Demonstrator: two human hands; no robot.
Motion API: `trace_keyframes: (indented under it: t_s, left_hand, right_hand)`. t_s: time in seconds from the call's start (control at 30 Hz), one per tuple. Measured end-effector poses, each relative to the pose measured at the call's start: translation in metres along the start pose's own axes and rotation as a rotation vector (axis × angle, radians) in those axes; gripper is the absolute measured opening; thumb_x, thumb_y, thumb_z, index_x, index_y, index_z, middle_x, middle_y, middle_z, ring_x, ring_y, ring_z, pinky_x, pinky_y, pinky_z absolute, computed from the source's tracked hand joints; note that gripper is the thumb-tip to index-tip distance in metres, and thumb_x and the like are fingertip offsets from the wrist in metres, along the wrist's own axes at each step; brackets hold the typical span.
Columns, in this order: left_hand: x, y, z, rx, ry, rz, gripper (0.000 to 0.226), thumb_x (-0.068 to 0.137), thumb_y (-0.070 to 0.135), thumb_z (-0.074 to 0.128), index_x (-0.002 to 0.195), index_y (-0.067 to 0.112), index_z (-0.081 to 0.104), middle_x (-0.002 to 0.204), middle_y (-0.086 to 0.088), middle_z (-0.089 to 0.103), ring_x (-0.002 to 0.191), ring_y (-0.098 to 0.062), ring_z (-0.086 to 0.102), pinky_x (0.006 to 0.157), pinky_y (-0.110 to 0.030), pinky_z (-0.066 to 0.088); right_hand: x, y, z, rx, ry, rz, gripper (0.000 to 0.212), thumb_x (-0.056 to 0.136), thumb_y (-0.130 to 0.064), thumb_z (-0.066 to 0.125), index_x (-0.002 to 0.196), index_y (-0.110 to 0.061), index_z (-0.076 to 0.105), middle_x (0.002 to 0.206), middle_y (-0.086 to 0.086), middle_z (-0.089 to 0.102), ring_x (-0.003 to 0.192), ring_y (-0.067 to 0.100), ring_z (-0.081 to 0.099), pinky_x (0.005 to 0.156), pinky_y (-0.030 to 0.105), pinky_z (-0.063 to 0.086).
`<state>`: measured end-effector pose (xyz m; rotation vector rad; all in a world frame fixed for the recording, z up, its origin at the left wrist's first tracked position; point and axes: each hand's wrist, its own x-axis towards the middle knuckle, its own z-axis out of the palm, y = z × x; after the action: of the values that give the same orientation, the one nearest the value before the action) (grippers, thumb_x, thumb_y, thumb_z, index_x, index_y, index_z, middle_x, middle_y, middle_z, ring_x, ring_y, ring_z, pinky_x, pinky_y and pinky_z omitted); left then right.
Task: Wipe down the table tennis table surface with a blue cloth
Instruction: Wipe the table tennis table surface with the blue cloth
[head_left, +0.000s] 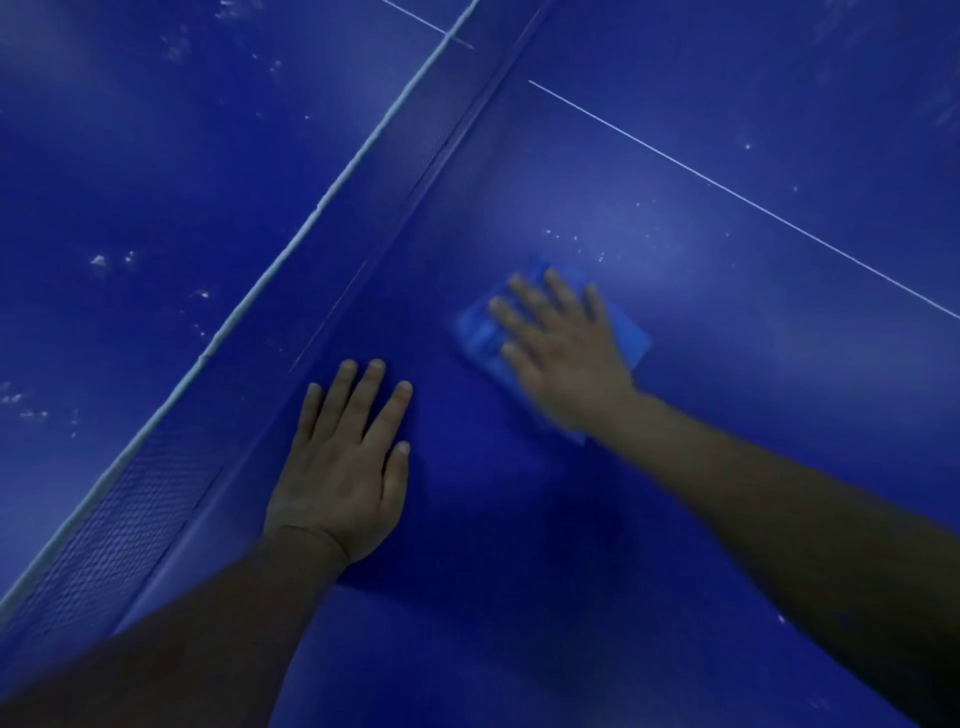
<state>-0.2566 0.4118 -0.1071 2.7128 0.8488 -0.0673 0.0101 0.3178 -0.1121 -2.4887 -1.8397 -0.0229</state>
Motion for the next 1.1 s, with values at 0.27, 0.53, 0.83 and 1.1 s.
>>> trace_keyframes:
  t_s: [0.27,0.53,0.83,1.1]
  left_hand:
    - [-0.002,0.0,0.001,-0.025,0.047,0.01,0.061,0.102,0.04,0.027,0.158,0.017,0.018,0.168,-0.009,0.01,0.156,-0.025,0.003,0.122,-0.046,0.003]
    - [0.0,-0.001,0.002,-0.008,0.042,0.009,0.062,0.101,0.039,0.03,0.158,0.018,0.022,0.168,-0.011,0.012,0.155,-0.029,0.006,0.122,-0.049,0.006]
    - [-0.001,-0.002,0.003,0.035,-0.012,0.03,0.056,0.105,0.043,0.017,0.157,0.023,0.02,0.167,-0.008,0.015,0.155,-0.028,0.008,0.122,-0.05,0.006]
    - [0.002,-0.003,0.005,0.027,-0.004,0.041,0.058,0.101,0.039,0.028,0.155,0.018,0.029,0.165,-0.011,0.02,0.155,-0.029,0.008,0.123,-0.049,0.003]
  right_hand:
    - [0.03,-0.033,0.0,-0.02,0.053,-0.003,0.058,0.1,-0.041,0.028,0.148,-0.016,0.049,0.157,0.006,0.04,0.147,0.039,0.03,0.116,0.066,0.021]
    - [0.153,-0.006,0.01,-0.059,-0.013,-0.195,0.053,0.104,-0.038,0.028,0.146,-0.014,0.049,0.152,0.012,0.047,0.14,0.043,0.041,0.107,0.067,0.032]
    - [0.128,-0.048,0.005,0.065,-0.012,-0.063,0.058,0.102,-0.045,0.022,0.152,-0.023,0.041,0.161,0.003,0.035,0.15,0.037,0.023,0.116,0.067,0.016]
    - [0.078,0.123,-0.012,0.058,-0.001,0.879,0.056,0.105,-0.042,0.02,0.158,-0.026,0.027,0.166,0.0,0.02,0.152,0.033,0.013,0.118,0.063,0.013]
